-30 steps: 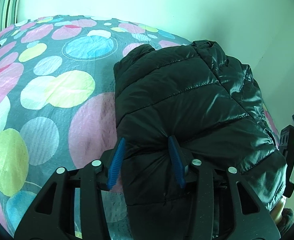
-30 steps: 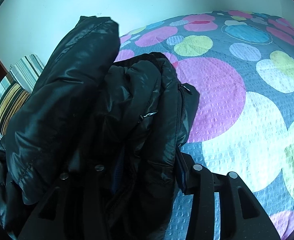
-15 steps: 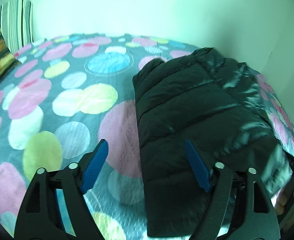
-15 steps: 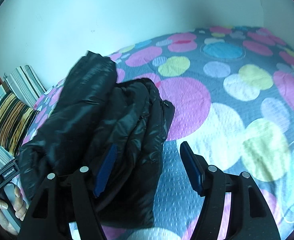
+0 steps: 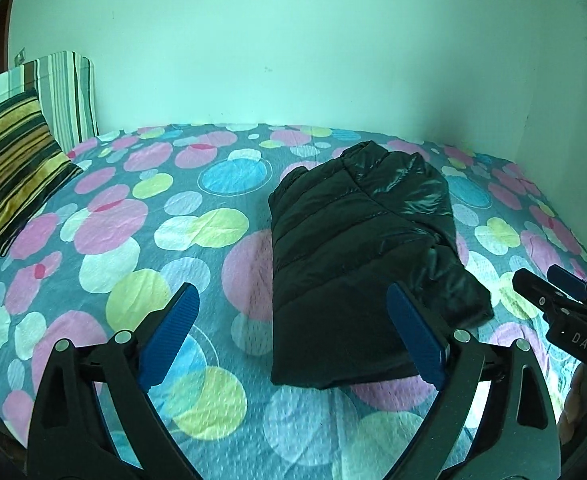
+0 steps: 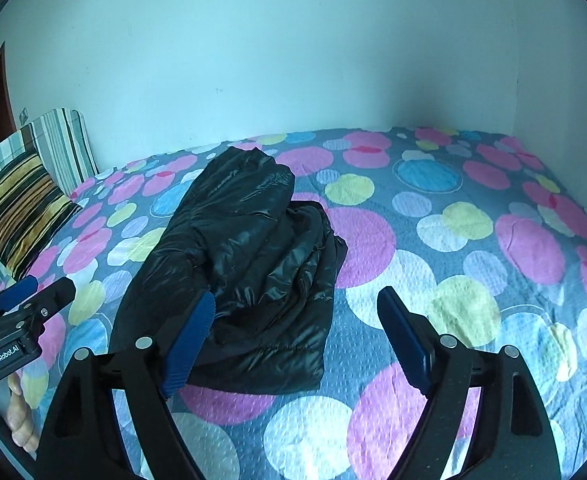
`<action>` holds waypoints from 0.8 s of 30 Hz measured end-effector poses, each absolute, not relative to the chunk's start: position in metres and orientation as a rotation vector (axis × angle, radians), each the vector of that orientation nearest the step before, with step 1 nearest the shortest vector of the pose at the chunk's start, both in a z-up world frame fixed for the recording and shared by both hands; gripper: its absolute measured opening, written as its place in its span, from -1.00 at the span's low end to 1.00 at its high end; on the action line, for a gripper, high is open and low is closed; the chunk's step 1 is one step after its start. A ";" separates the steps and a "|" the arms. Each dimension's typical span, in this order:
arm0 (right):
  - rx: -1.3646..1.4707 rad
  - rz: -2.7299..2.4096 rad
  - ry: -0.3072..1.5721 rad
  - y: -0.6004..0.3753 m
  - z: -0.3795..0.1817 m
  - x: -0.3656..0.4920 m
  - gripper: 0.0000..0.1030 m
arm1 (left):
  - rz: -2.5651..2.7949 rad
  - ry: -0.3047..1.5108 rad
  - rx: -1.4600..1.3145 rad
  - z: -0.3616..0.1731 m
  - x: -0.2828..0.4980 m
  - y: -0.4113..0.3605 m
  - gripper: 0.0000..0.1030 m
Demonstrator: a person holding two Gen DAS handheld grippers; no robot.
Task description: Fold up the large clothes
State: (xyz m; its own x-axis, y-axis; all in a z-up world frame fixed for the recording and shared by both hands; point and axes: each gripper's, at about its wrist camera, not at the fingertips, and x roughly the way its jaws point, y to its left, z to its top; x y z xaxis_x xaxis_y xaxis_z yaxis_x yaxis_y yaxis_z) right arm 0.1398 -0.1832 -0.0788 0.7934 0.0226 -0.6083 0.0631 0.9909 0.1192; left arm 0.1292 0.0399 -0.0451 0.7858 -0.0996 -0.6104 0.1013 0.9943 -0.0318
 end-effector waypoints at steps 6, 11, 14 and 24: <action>0.104 -0.022 0.632 -0.174 -0.072 0.122 0.60 | -0.098 0.629 0.021 -0.036 0.101 0.033 0.87; 0.099 -0.021 0.613 -0.172 -0.067 0.110 0.60 | -0.090 0.623 0.023 -0.034 0.088 0.031 0.87; 0.092 -0.021 0.604 -0.170 -0.064 0.106 0.60 | -0.083 0.623 0.022 -0.034 0.084 0.031 0.87; 0.088 -0.017 0.594 -0.164 -0.061 0.099 0.61 | -0.072 0.617 0.013 -0.032 0.076 0.030 0.89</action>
